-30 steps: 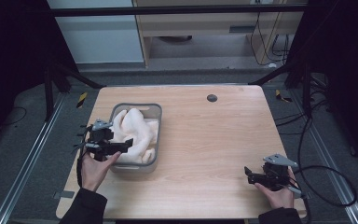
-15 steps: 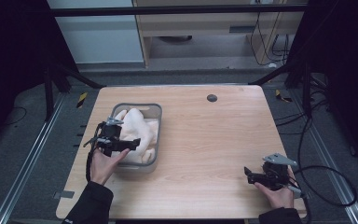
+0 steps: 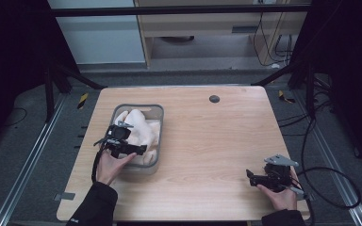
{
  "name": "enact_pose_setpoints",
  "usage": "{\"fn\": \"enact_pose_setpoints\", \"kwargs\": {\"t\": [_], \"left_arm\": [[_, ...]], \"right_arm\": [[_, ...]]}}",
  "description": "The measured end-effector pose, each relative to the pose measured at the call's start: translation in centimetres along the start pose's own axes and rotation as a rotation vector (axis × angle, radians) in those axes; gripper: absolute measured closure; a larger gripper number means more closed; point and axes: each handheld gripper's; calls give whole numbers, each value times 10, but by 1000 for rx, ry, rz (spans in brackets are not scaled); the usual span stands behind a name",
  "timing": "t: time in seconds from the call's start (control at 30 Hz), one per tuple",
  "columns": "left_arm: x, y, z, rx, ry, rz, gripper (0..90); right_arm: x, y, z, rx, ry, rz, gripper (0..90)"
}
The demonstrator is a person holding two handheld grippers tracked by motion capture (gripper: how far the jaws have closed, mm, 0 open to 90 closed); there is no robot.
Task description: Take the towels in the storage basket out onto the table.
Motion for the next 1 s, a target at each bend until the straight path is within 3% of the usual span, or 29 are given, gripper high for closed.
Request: {"fn": "enact_pose_setpoints", "kwargs": {"t": [0.2,0.57,0.77,1.0], "left_arm": [[2,3,-5,29,13,4,72],[3,5,-11,55,-11,12,102],[4,7,-13,66,-32,7,179],[5,9,-13,85,-43,29,340]], "right_arm": [[1,0,-1,13,-2,2,40],[1,0,-2,25,0,13,33],[0,0,-2,26,2,12,33],[1,0,-2,32,1,5,32]]}}
Point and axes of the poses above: each handheld gripper's, and its own axes: z roughly backward along the jaws, y roughly out of its underside, x roughly to its left, and after that the axes turned 5 degrees about -z, right-handed
